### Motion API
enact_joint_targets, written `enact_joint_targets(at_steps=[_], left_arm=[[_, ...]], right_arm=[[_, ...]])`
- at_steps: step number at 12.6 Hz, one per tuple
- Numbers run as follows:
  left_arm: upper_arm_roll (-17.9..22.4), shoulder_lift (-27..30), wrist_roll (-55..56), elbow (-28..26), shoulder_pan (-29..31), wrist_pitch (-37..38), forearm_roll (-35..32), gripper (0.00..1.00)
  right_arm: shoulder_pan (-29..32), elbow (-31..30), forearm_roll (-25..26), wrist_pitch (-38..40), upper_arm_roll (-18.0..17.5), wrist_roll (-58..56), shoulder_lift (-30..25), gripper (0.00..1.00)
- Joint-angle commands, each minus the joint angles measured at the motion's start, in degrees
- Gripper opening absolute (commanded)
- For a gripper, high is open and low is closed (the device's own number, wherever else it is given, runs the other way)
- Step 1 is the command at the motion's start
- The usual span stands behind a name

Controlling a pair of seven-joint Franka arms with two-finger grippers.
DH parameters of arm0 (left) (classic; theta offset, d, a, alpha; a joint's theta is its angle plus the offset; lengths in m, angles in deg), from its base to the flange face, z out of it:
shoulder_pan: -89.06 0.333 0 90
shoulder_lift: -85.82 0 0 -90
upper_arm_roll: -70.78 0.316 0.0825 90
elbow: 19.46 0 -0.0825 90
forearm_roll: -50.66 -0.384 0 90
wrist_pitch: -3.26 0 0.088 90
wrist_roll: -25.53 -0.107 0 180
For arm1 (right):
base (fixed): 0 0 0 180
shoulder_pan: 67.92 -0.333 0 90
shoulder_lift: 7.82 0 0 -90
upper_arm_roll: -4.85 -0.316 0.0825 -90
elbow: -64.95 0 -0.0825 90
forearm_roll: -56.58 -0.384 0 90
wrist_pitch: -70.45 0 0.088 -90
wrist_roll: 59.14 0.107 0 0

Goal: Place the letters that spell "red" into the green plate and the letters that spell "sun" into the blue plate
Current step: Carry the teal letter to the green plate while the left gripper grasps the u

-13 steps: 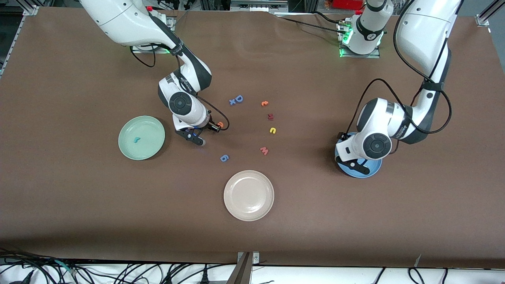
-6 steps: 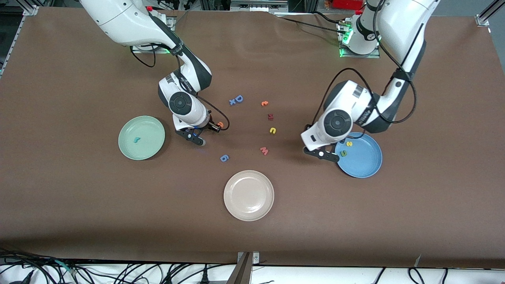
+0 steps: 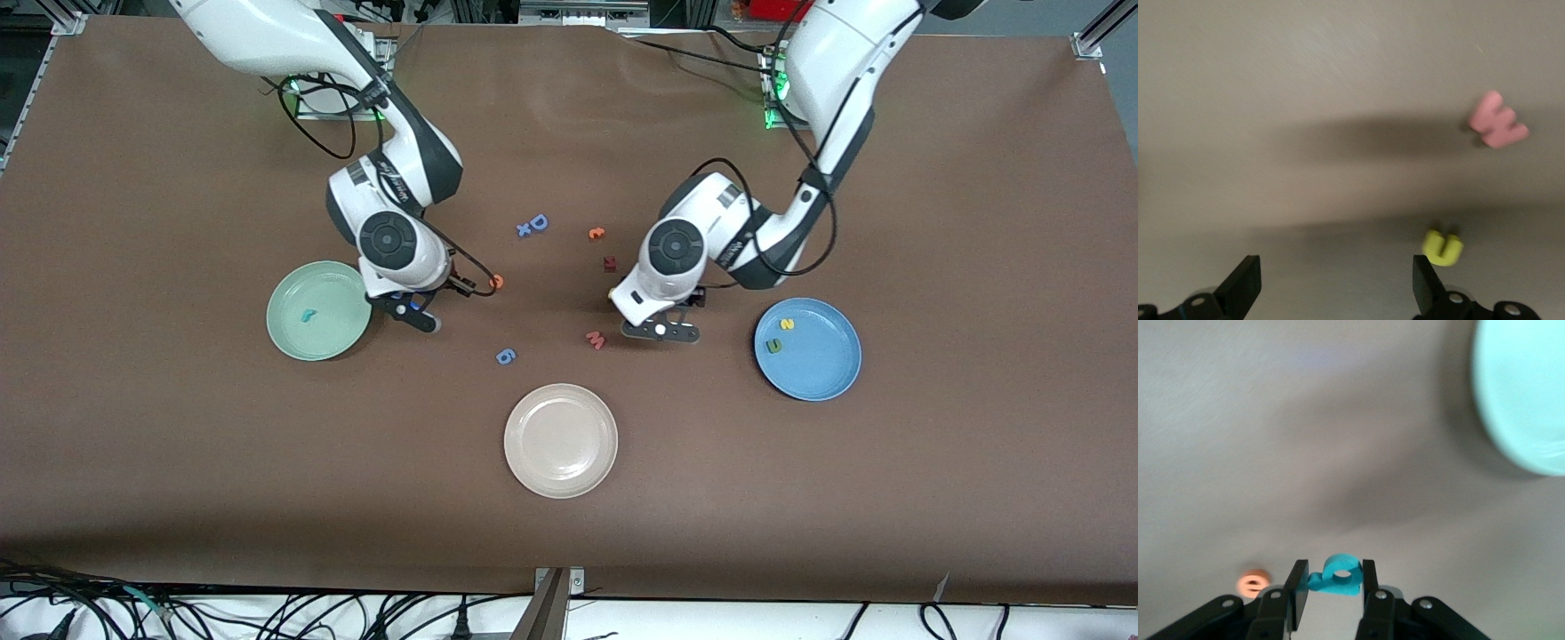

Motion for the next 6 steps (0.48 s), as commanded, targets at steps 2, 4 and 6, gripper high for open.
enact_joint_targets(at_steps=[2, 4, 6], left_arm=[[0.4, -0.9, 4.7, 0.3, -4.2, -5.4, -1.0, 1.0], [0.4, -2.5, 4.6, 0.2, -4.2, -6.4, -6.1, 0.98], [0.4, -3.8, 4.8, 0.4, -4.1, -7.2, -7.0, 0.91]], right_arm=[[0.3, 1.0, 0.2, 5.9, 8.4, -15.6, -1.6, 0.26], [0.4, 0.6, -0.8, 5.2, 13.7, -26.6, -0.8, 0.26], [2.8, -0.6, -0.8, 2.9, 15.2, -32.7, 0.4, 0.26]])
